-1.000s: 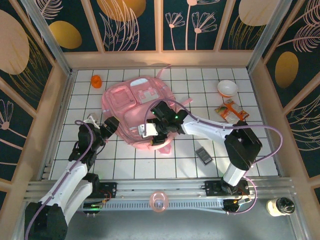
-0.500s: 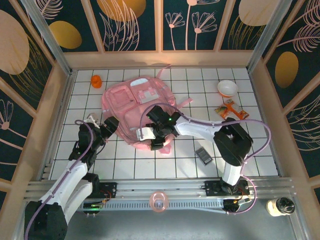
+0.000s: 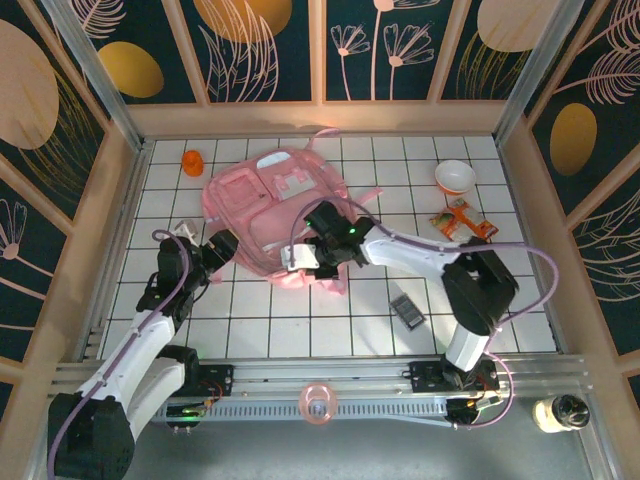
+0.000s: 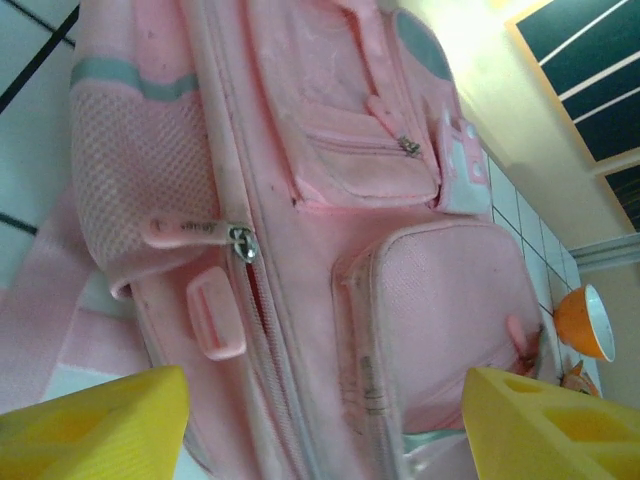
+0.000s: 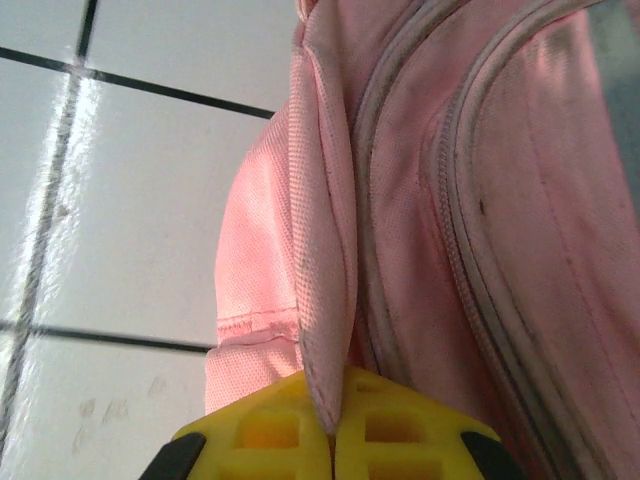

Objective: Pack the student bag

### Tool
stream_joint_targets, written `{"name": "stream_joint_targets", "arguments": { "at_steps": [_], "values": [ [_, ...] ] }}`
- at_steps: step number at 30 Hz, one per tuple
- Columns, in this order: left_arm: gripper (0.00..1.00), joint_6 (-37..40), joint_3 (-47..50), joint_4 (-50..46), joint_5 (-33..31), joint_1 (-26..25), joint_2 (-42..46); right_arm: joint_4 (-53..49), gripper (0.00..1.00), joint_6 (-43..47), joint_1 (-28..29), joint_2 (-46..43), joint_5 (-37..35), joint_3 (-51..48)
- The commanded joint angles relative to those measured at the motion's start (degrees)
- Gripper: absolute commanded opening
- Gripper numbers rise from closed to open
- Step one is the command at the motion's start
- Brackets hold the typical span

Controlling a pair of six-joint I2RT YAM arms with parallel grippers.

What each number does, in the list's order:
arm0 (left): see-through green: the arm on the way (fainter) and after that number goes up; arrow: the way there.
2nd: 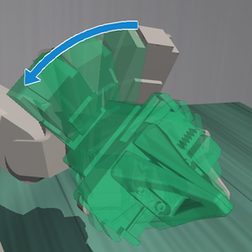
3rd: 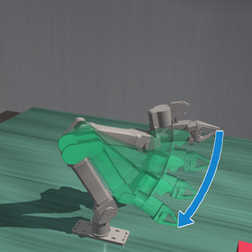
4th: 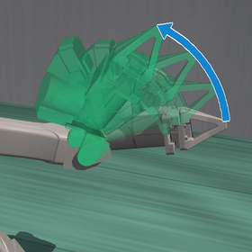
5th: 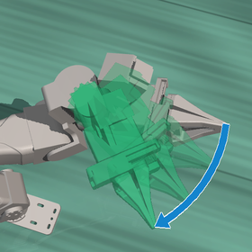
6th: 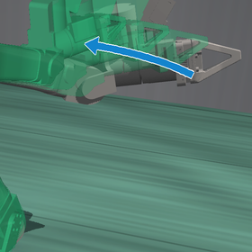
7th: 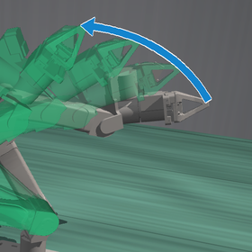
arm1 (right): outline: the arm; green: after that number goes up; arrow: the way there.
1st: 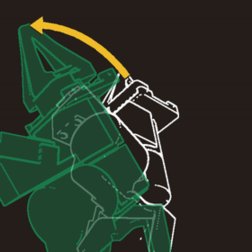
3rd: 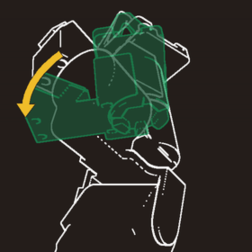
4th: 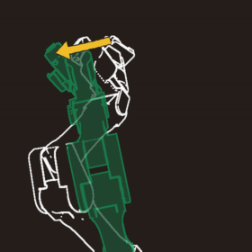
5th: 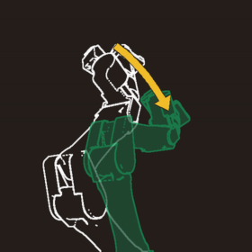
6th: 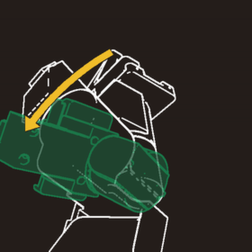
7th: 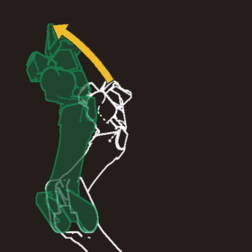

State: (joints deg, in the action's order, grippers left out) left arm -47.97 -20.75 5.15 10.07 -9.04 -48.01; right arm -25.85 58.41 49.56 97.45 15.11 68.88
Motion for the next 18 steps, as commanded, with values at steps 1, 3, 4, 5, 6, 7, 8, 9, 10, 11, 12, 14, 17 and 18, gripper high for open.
{"name": "stream_joint_targets", "arguments": {
  "at_steps": [1,3,4,5,6,7,8,9,10,11,12,14,17,18],
  "values": [
    [0.72,3.5,-1.7,0.8,2.1,0.3,0.7,-7.4,0.00,4.9,-4.5,-8.3,6.1,4.3],
    [0.73,4.3,-0.8,3.8,4.8,0.3,0.9,-11.4,0.00,8.6,-7.1,-10.2,8.7,6.4],
    [0.73,4.2,-0.3,5.5,6.1,0.3,0.8,-13.0,0.00,11.1,-8.3,-11.0,9.1,6.9],
    [0.74,3.9,0.4,7.3,7.5,0.3,0.5,-14.2,0.00,13.1,-9.1,-11.5,8.9,7.0],
    [0.74,3.3,1.1,9.3,8.6,0.4,0.1,-15.1,0.00,15.0,-10.1,-11.9,8.2,7.0],
    [0.74,2.2,1.6,11.0,9.4,0.3,-0.5,-16.2,0.00,16.6,-10.7,-12.2,7.5,7.2],
    [0.74,1.6,2.1,12.4,9.9,0.3,-1.1,-17.0,0.00,17.5,-11.2,-12.3,7.0,7.4],
    [0.75,0.7,2.9,14.3,10.5,0.3,-1.8,-17.6,0.00,18.2,-11.8,-12.3,6.8,7.7],
    [0.75,-0.2,3.6,15.8,11.0,0.3,-2.6,-18.3,0.00,18.7,-12.2,-12.3,6.8,8.1],
    [0.75,-0.9,4.2,17.1,11.3,0.3,-3.2,-18.5,0.00,19.0,-12.6,-12.4,7.0,8.3],
    [0.75,-1.6,5.0,19.1,11.9,0.3,-4.1,-18.5,0.00,19.0,-12.9,-12.5,7.2,8.5],
    [0.74,-3.0,6.4,23.4,13.2,0.3,-6.0,-18.5,0.00,19.0,-13.0,-12.5,7.4,8.8],
    [0.73,-2.9,6.2,28.3,15.2,0.3,-9.7,-18.3,0.00,19.0,-13.1,-12.3,7.7,8.7],
    [0.72,-2.3,5.6,29.3,15.7,0.3,-11.1,-18.4,0.00,19.1,-13.1,-12.2,7.8,8.6]
  ]
}}
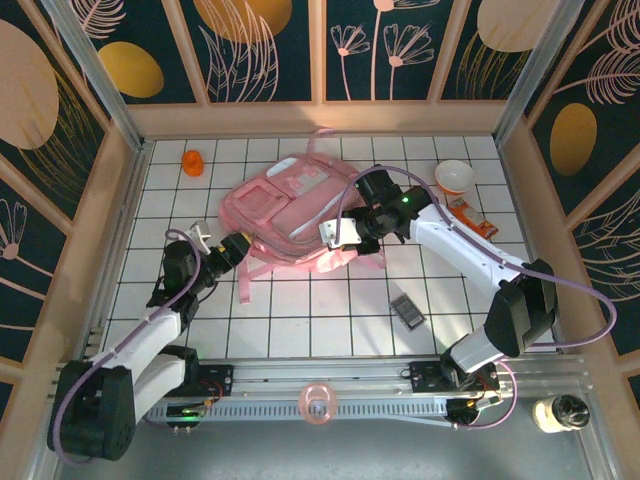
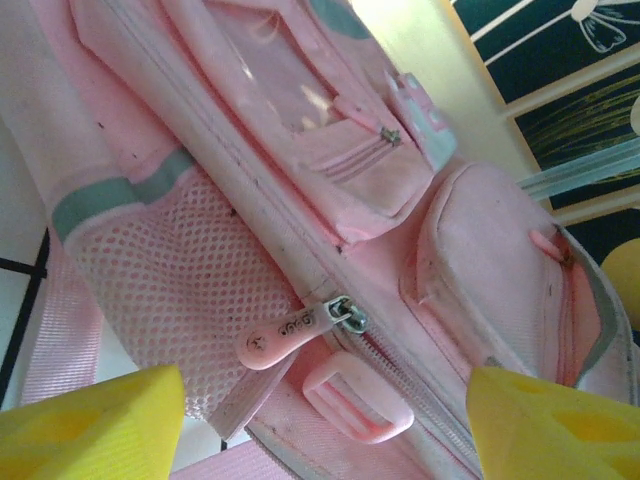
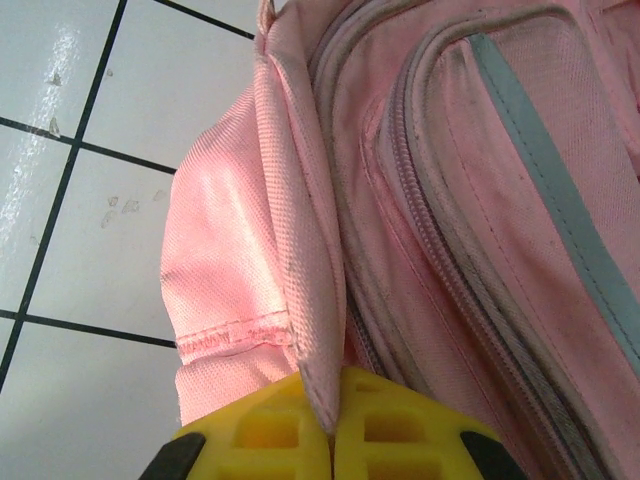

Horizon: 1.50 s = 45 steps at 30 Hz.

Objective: Pack the student bag

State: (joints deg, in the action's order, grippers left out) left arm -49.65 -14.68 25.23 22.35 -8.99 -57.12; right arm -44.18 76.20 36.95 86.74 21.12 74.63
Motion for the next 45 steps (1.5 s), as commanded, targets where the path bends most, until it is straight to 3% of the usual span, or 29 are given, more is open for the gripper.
{"name": "stream_joint_targets", "arguments": {
  "at_steps": [1,5,9,15,21,26,33,38,45],
  "values": [
    [0.72,-0.2,-1.3,9.9,4.3,0.3,-3.5,-0.1,0.00,1.4,-0.6,-1.4,1.9,2.9],
    [0.72,0.3,-5.1,9.7,7.5,0.3,-9.0,0.5,0.00,1.6,-0.5,-1.6,2.2,2.6],
    [0.76,1.5,-6.7,8.7,6.8,0.5,-13.3,0.6,0.00,1.3,-0.4,-1.8,2.3,3.1],
    [0.75,2.1,-7.7,13.2,9.5,1.3,-18.6,0.6,0.00,0.6,-0.2,-2.4,2.1,3.0],
    [0.61,-1.4,-6.6,23.3,18.9,1.3,-22.0,2.1,0.00,0.2,-0.2,-2.7,1.0,2.2],
    [0.47,-0.3,-5.6,22.3,19.7,1.3,-20.9,4.5,0.00,-0.5,-0.3,-3.2,0.7,1.0],
    [0.19,4.4,-6.1,14.0,15.6,1.3,-17.8,4.9,0.00,-0.8,-0.3,-3.2,0.0,1.1],
    [0.08,8.0,-6.7,7.5,13.3,1.3,-14.4,7.6,0.00,-4.8,-0.1,-3.2,-1.6,0.4],
    [0.00,22.7,-9.6,-9.7,8.3,1.3,-5.7,19.2,0.00,-21.2,2.6,-3.3,-6.2,-4.0]
  ]
}}
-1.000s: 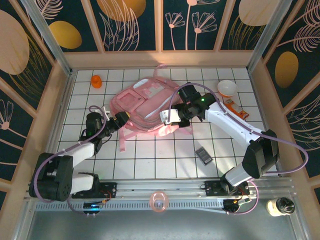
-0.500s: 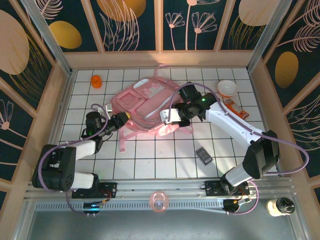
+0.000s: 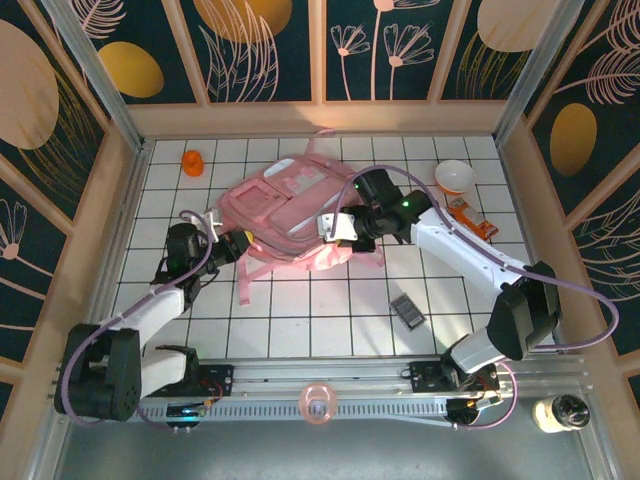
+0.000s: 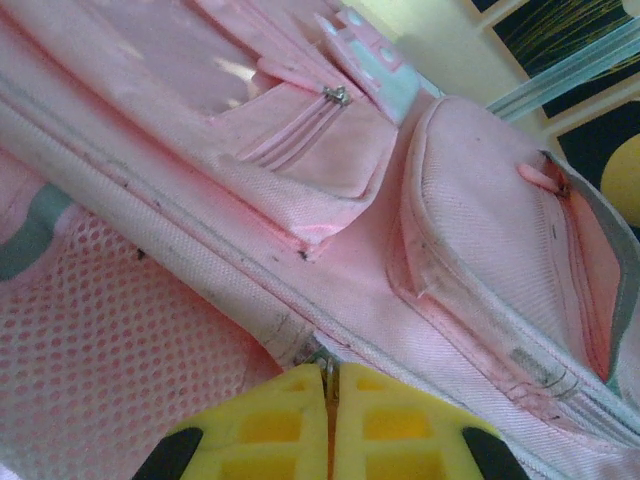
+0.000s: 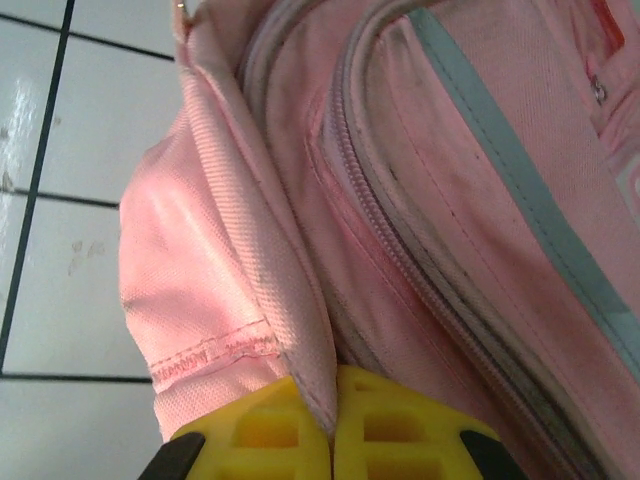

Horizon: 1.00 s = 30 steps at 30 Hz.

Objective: Pack the student bag

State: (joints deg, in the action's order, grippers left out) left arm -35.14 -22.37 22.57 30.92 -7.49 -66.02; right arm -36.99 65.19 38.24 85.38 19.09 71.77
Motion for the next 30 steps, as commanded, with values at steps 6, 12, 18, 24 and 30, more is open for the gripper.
{"name": "stream_joint_targets", "arguments": {
  "at_steps": [6,12,18,24,30],
  "values": [
    [0.00,9.1,-3.4,-7.3,3.6,-3.7,3.4,24.3,0.00,-25.7,6.7,-0.8,-8.4,-5.2],
    [0.00,11.3,-7.6,-11.4,11.6,-11.0,2.3,32.0,0.00,-36.2,7.3,2.7,-11.7,-6.8],
    [0.00,8.5,-7.8,-8.7,17.4,-15.1,3.8,35.5,0.00,-38.2,7.3,5.3,-13.2,-6.7],
    [0.00,9.2,-9.1,-15.8,4.3,-15.5,4.1,36.6,0.28,-47.0,7.5,0.5,-14.1,-8.9],
    [0.00,4.9,-6.8,-9.3,2.2,-15.5,2.8,28.6,0.62,-83.5,7.9,-11.1,-16.2,-14.8]
  ]
}}
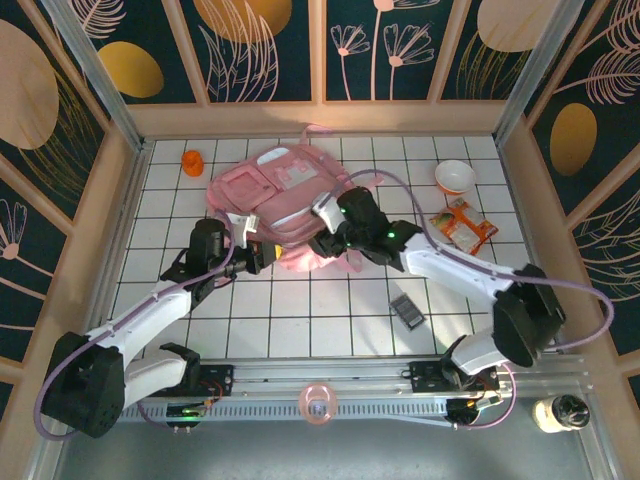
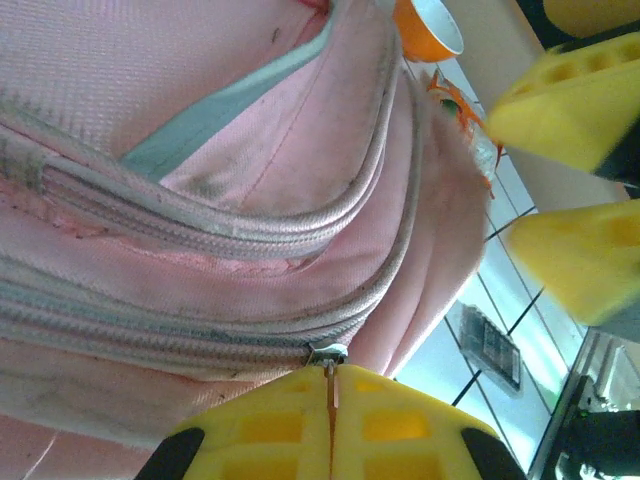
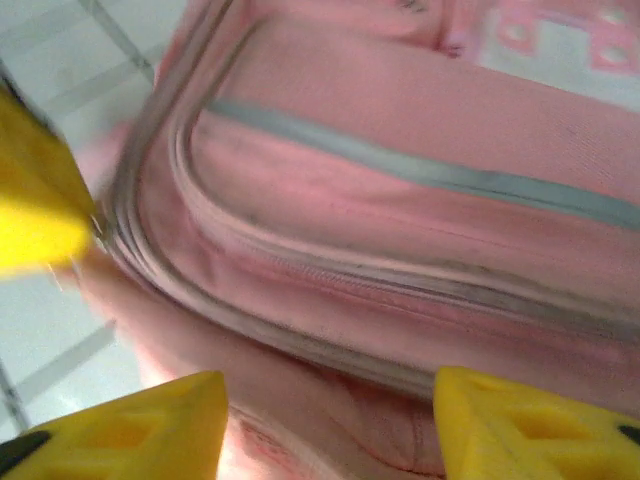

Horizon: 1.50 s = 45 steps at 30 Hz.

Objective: Pack the student bag

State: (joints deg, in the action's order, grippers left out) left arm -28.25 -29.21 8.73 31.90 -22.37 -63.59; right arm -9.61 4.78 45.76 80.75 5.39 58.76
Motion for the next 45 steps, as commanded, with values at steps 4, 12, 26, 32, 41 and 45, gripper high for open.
{"name": "stream_joint_targets", "arguments": {
  "at_steps": [4,12,26,32,41,45],
  "values": [
    [0.00,-0.3,-0.9,2.3,0.6,-0.7,-0.3,-7.0,0.69,-48.8,-1.5,-11.7,-3.7,-8.0],
    [0.00,1.6,-0.6,0.8,-0.2,-0.7,-0.4,7.8,0.73,-64.0,-4.1,-13.0,2.5,-22.4],
    [0.00,1.7,1.0,1.7,0.3,-0.7,-0.2,21.9,0.40,-66.2,-6.4,1.1,6.4,-21.7],
    [0.00,2.5,1.2,0.7,-0.5,-1.1,-0.2,27.8,0.15,-65.9,-5.1,2.9,8.5,-21.4],
    [0.00,2.8,0.6,0.5,-1.9,-4.2,-3.1,37.2,0.00,-70.1,-0.9,1.9,9.1,-20.5],
    [0.00,2.0,-0.3,1.8,-2.1,-6.7,-4.5,38.6,0.00,-70.4,0.9,3.0,9.4,-18.2]
  ]
}}
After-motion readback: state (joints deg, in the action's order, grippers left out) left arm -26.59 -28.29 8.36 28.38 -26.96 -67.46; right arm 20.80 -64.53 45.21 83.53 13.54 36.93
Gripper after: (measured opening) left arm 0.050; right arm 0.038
